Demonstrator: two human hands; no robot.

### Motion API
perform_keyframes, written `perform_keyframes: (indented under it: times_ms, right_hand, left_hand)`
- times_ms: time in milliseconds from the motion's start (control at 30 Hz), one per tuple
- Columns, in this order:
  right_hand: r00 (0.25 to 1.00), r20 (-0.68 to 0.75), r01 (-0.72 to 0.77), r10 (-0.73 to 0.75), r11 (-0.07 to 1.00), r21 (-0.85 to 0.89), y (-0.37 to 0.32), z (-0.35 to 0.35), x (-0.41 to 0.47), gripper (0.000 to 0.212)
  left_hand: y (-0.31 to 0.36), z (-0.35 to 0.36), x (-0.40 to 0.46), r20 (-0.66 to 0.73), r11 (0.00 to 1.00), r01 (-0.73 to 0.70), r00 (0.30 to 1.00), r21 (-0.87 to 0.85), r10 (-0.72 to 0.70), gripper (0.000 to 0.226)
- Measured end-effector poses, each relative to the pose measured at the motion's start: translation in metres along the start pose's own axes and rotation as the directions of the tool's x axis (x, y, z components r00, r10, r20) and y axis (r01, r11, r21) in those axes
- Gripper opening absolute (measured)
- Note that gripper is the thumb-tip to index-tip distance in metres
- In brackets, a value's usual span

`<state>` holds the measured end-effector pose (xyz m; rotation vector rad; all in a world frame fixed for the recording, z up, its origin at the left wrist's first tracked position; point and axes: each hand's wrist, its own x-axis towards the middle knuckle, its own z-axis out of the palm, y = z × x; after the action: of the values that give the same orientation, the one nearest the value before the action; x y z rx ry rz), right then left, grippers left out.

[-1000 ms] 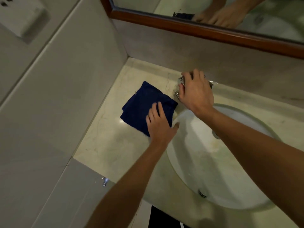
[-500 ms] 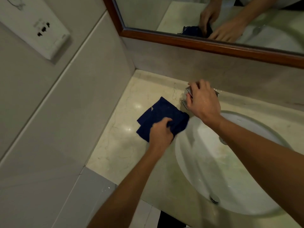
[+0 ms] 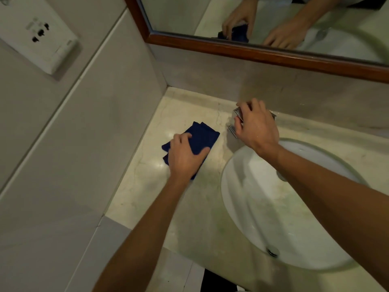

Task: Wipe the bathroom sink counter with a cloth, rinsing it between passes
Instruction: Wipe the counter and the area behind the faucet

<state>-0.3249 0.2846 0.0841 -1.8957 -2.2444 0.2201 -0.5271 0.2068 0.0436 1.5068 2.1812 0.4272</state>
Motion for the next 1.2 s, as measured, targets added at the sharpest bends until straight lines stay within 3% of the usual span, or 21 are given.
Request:
perform_keyframes:
  times_ms: [100,233,300,367,433,500,567,667,867,1067,1200]
  right_hand:
    - [1.000,0.003,-0.004,0.004,1.000,0.007,0.001,0.000,0.000,0.040]
    - [1.000,-0.007,-0.007,0.007,1.000,0.005,0.000,0.000,0.000,0.039]
    - [1.000,-0.010,-0.007,0.007,1.000,0.003,-0.001,-0.001,-0.001,0.038]
    - [1.000,-0.012,-0.008,0.008,1.000,0.001,-0.001,-0.001,0.000,0.038]
    - [1.000,-0.011,-0.010,0.010,1.000,0.001,-0.001,-0.001,0.000,0.038]
    - [1.000,-0.013,-0.013,0.013,1.000,0.004,-0.001,0.000,-0.001,0.038]
    - [1.000,-0.018,-0.016,0.016,1.000,0.005,0.000,0.001,-0.001,0.038]
    - [1.000,-0.017,-0.015,0.015,1.000,0.011,0.001,0.002,-0.001,0.040]
    - [1.000,-0.017,-0.009,0.009,1.000,0.007,0.003,0.004,0.002,0.041]
    - [1.000,-0.018,0.011,-0.012,1.000,-0.017,0.006,0.009,0.004,0.041]
    - [1.000,-0.012,0.012,-0.012,1.000,-0.001,0.009,0.010,0.005,0.043]
  left_hand:
    - [-0.006,0.017,-0.001,0.102,0.994,0.106,0.989,0.013,-0.107,0.070]
    - [-0.018,-0.002,0.016,0.227,0.954,0.153,0.969,-0.259,-0.094,0.026]
    - [-0.021,-0.013,0.028,0.136,0.952,0.085,0.990,-0.292,-0.047,0.017]
    - [-0.014,-0.012,0.028,-0.058,0.979,0.000,0.998,-0.202,-0.012,0.013]
    - [0.000,0.008,0.011,-0.125,0.998,-0.061,0.990,-0.009,0.059,0.040]
    - [0.007,0.044,-0.008,-0.063,0.962,-0.101,0.991,0.254,0.120,0.073]
    - [0.001,0.073,-0.012,-0.037,0.935,-0.077,0.995,0.346,0.096,0.075]
    - [-0.011,0.083,0.006,-0.094,0.934,-0.085,0.988,0.347,0.125,0.065]
    - [-0.011,0.074,0.081,0.017,0.850,-0.395,0.909,0.349,0.416,0.054]
    - [0.035,0.071,0.147,0.158,0.804,-0.566,0.824,0.181,0.544,0.049]
    - [0.023,0.065,0.160,0.183,0.754,-0.656,0.745,0.026,0.642,0.050]
